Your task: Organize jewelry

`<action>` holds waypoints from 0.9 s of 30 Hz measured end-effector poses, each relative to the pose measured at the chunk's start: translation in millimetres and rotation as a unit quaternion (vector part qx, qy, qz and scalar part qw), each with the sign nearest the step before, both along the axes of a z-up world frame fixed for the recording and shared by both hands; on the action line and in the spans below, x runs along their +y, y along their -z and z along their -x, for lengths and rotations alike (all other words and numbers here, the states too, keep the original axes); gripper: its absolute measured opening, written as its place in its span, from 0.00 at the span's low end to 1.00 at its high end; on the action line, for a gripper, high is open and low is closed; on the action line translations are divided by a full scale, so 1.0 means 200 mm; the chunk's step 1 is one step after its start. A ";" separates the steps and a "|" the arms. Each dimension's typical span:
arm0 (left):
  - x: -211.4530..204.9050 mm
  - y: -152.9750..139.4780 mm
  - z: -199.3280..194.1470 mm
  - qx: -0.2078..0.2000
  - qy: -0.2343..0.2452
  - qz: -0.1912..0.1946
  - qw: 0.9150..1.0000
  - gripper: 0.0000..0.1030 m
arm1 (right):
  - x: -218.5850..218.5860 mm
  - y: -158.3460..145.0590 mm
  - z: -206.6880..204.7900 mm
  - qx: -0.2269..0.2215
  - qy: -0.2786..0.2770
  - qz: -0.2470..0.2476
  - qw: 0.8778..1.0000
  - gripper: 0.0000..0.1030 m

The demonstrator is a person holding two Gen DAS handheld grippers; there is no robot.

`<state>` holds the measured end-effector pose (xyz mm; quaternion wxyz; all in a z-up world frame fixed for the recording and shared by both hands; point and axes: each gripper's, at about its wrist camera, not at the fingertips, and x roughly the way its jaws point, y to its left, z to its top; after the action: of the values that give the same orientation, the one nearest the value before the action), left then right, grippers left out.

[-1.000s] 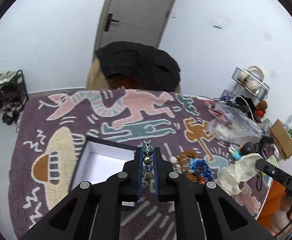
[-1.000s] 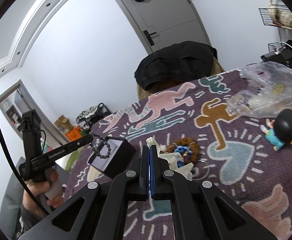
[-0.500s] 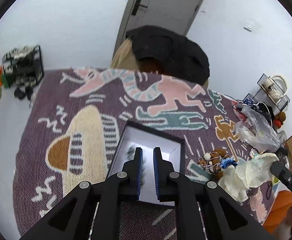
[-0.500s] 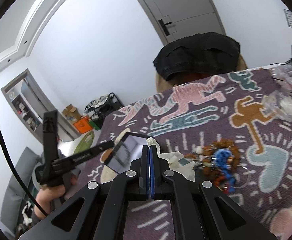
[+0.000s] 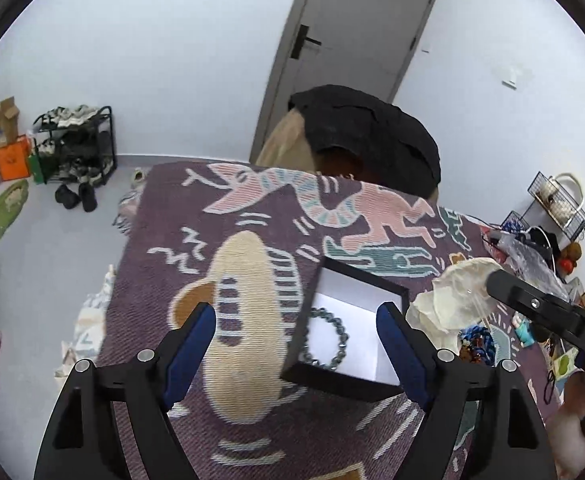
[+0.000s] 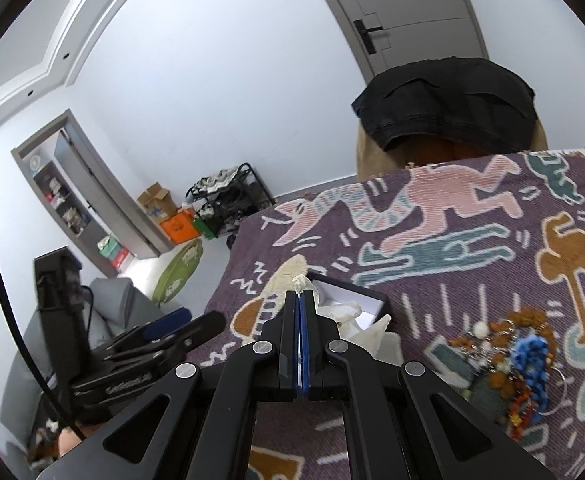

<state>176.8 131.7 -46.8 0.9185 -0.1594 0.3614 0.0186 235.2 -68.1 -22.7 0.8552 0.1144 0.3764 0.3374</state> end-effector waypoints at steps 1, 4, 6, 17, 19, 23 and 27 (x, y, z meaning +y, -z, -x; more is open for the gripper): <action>0.02 0.00 0.02 0.001 -0.006 -0.002 1.000 0.81 | 0.02 0.00 0.00 0.000 -0.003 0.001 1.000 0.02; 0.08 -0.01 0.05 0.000 -0.017 -0.003 1.000 0.81 | 0.10 0.00 -0.03 0.003 -0.012 0.005 1.000 0.02; 0.11 -0.02 0.08 -0.001 -0.024 -0.001 1.000 0.81 | 0.16 0.01 -0.04 0.004 -0.016 0.012 1.000 0.02; 0.05 -0.10 0.12 -0.017 -0.010 -0.008 1.000 0.81 | 0.08 0.03 -0.05 0.025 0.012 0.008 1.000 0.92; 0.00 -0.10 0.10 -0.018 0.000 -0.010 1.000 0.81 | 0.02 0.03 -0.05 0.034 0.020 0.003 0.999 0.92; -0.11 -0.12 0.08 -0.020 0.022 -0.012 1.000 0.82 | -0.14 0.04 -0.02 0.043 0.037 -0.011 0.998 0.92; -0.22 -0.14 0.06 -0.021 0.041 -0.015 0.999 0.82 | -0.30 0.06 0.02 0.050 0.056 -0.021 0.997 0.92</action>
<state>164.4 88.2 -19.7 0.9279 -0.1313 0.3484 -0.0171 230.2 -127.2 -33.8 0.8504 0.1703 0.4043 0.2905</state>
